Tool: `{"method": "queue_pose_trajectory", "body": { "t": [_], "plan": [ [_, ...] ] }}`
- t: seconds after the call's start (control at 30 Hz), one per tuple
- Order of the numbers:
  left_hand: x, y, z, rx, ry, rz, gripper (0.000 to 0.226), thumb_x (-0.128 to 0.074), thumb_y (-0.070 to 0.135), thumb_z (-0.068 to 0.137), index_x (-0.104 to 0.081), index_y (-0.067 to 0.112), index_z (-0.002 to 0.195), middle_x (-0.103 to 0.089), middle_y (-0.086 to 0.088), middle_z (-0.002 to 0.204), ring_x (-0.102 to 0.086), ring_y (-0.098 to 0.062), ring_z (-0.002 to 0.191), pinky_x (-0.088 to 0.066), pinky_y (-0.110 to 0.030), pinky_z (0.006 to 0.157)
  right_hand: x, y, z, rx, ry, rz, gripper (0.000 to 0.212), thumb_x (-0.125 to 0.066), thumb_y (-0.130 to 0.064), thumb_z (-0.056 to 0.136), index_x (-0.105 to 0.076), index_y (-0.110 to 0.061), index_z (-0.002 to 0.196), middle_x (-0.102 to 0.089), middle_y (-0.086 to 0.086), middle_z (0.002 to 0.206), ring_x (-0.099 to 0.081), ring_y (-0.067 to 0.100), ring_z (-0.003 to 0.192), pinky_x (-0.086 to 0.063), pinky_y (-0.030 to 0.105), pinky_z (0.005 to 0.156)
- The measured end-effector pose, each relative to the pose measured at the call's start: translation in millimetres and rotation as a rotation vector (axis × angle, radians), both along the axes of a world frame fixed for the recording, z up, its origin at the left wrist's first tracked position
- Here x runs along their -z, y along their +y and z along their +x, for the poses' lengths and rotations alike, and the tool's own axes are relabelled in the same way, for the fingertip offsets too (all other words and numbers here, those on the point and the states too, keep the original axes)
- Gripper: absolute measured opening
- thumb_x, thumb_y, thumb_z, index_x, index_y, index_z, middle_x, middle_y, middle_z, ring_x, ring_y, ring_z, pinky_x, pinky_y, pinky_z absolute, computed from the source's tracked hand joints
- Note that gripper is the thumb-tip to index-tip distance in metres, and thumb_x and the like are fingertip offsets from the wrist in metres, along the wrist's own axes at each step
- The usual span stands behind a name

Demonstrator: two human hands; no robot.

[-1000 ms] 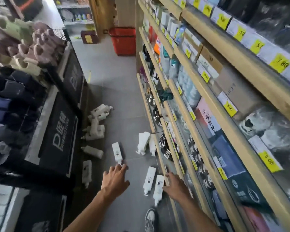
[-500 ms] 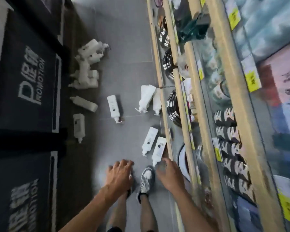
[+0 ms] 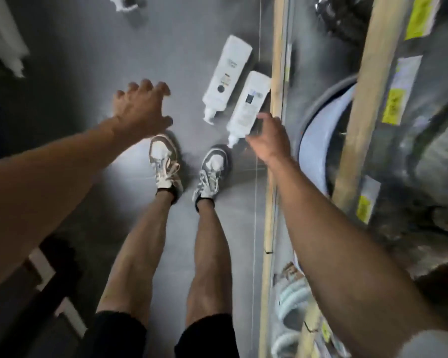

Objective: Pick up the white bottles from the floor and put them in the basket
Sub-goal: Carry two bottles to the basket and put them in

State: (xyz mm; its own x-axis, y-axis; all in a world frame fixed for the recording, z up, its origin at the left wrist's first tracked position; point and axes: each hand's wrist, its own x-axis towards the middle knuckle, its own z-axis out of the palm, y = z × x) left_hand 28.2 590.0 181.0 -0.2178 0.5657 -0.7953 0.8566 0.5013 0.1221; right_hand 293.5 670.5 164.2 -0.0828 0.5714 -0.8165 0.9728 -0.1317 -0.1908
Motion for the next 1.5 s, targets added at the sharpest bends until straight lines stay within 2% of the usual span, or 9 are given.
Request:
{"method": "queue_pose_trajectory", "body": {
  "t": [0.2, 0.4, 0.53, 0.77, 0.97, 1.1, 1.2, 1.33, 1.5],
  "plan": [
    [122, -1, 24, -0.002, -0.023, 0.010, 0.064, -0.068, 0.038, 0.089, -0.038, 0.023, 0.143, -0.044, -0.020, 0.144, -0.041, -0.043, 0.133, -0.030, -0.057, 0.109, 121, -13, -9, 0.143, 0.000, 0.102, 0.063, -0.075, -0.029, 0.083, -0.049, -0.025, 0.140, -0.044, 0.005, 0.141, -0.052, 0.027, 0.126, -0.049, 0.037, 0.097],
    [194, 1, 56, -0.124, 0.028, 0.096, 0.078, -0.068, 0.042, 0.087, -0.027, 0.021, 0.149, -0.044, -0.019, 0.142, -0.044, -0.043, 0.128, -0.036, -0.056, 0.102, 190, -34, -12, 0.210, -0.070, 0.093, 0.111, -0.079, -0.034, 0.080, -0.005, -0.027, 0.162, -0.032, 0.010, 0.156, -0.038, 0.034, 0.140, -0.044, 0.045, 0.103],
    [217, 25, 78, -0.163, -0.004, 0.152, 0.089, -0.069, 0.050, 0.085, -0.021, 0.022, 0.154, -0.040, -0.016, 0.144, -0.043, -0.041, 0.128, -0.039, -0.053, 0.100, 214, -36, -16, 0.418, -0.087, 0.128, 0.120, -0.082, -0.035, 0.080, 0.005, -0.024, 0.162, -0.039, 0.013, 0.151, -0.045, 0.035, 0.135, -0.047, 0.046, 0.101],
    [263, 90, 106, -0.320, -0.077, 0.276, 0.106, -0.077, 0.055, 0.077, -0.013, 0.027, 0.157, -0.038, -0.008, 0.141, -0.046, -0.034, 0.124, -0.048, -0.051, 0.093, 262, -14, -22, 0.758, -0.024, 0.240, 0.094, -0.088, -0.035, 0.074, -0.029, -0.015, 0.146, -0.053, 0.012, 0.131, -0.055, 0.028, 0.109, -0.036, 0.034, 0.077],
    [278, 105, 129, -0.471, -0.016, 0.284, 0.102, -0.072, 0.048, 0.078, -0.011, 0.024, 0.156, -0.045, -0.008, 0.126, -0.057, -0.040, 0.103, -0.042, -0.046, 0.076, 268, -7, -21, 0.776, -0.094, 0.270, 0.078, -0.087, -0.042, 0.068, -0.039, -0.016, 0.124, -0.062, 0.008, 0.120, -0.062, 0.034, 0.106, -0.045, 0.038, 0.083],
    [263, 102, 103, -0.410, -0.064, 0.224, 0.086, -0.074, 0.048, 0.076, -0.026, 0.020, 0.141, -0.055, -0.007, 0.124, -0.062, -0.044, 0.101, -0.044, -0.046, 0.082, 247, -1, -14, 0.763, -0.070, 0.252, 0.074, -0.089, -0.036, 0.065, -0.045, -0.015, 0.120, -0.067, 0.006, 0.115, -0.064, 0.030, 0.101, -0.042, 0.031, 0.079],
    [222, 83, 71, -0.353, -0.065, 0.158, 0.079, -0.076, 0.047, 0.072, -0.031, 0.021, 0.131, -0.059, -0.005, 0.123, -0.062, -0.044, 0.100, -0.040, -0.042, 0.079, 216, -8, -20, 0.778, 0.007, 0.192, 0.071, -0.086, -0.041, 0.053, -0.048, -0.022, 0.110, -0.069, 0.003, 0.105, -0.068, 0.028, 0.093, -0.054, 0.036, 0.079],
    [134, 40, 35, -0.377, -0.010, 0.101, 0.075, -0.077, 0.047, 0.069, -0.033, 0.023, 0.125, -0.061, -0.006, 0.118, -0.062, -0.041, 0.095, -0.037, -0.038, 0.074, 154, -31, -35, 0.769, 0.074, 0.103, 0.074, -0.073, -0.056, 0.032, -0.042, -0.032, 0.095, -0.069, -0.002, 0.094, -0.069, 0.025, 0.082, -0.060, 0.048, 0.077],
    [-18, -5, -3, -0.467, 0.059, 0.045, 0.073, -0.075, 0.049, 0.068, -0.034, 0.026, 0.124, -0.065, -0.006, 0.119, -0.065, -0.039, 0.096, -0.046, -0.041, 0.079, 5, -42, -68, 0.636, 0.112, 0.023, 0.068, -0.076, -0.048, 0.041, -0.036, -0.037, 0.095, -0.069, -0.004, 0.090, -0.069, 0.023, 0.074, -0.060, 0.045, 0.072]
  ]
}}
